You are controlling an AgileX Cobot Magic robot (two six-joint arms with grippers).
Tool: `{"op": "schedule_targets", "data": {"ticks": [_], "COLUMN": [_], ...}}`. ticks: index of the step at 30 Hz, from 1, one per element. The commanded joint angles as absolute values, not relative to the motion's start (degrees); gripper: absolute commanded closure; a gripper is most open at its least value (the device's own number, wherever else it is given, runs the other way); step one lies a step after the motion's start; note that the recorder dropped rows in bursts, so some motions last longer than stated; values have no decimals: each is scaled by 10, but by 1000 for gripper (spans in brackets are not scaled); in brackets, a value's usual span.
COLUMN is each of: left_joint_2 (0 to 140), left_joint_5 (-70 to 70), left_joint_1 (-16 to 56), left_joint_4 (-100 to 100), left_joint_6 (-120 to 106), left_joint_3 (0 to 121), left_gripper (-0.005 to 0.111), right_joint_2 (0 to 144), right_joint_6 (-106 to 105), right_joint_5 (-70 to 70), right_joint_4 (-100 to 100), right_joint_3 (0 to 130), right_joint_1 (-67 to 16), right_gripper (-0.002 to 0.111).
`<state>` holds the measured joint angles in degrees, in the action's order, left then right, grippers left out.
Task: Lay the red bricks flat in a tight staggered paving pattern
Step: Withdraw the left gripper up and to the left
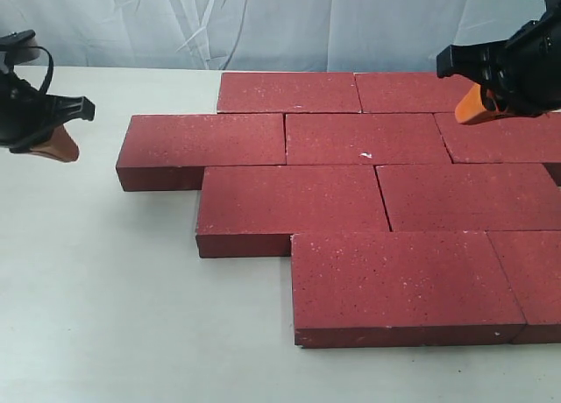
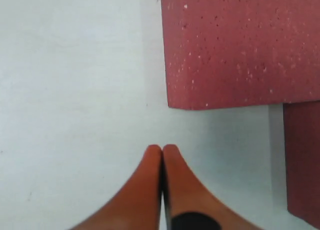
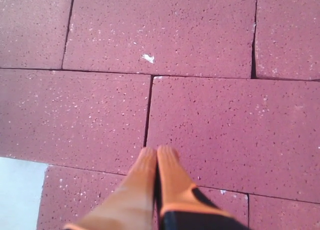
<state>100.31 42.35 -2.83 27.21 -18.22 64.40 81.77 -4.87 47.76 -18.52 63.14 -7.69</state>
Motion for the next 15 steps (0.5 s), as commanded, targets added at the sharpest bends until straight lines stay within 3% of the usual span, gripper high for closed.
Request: {"op": "schedule_targets", "data": {"ticks": [1, 15], "left_joint_2": [940, 717], "left_joint_5": [399, 342], "left_joint_1": [-27, -23], "left_joint_4": [260, 223], "left_joint_6": [-179, -184], "left_joint_3": [590, 481], "left_gripper": [107, 107], "right_joint_2": [815, 815], "right_joint_6": [-58, -60], "right_joint_5": [482, 489], "right_joint_4": [-184, -165], "right_joint_3": [629, 629], "right_joint_1": [-74, -74], "right_gripper": [109, 109]}}
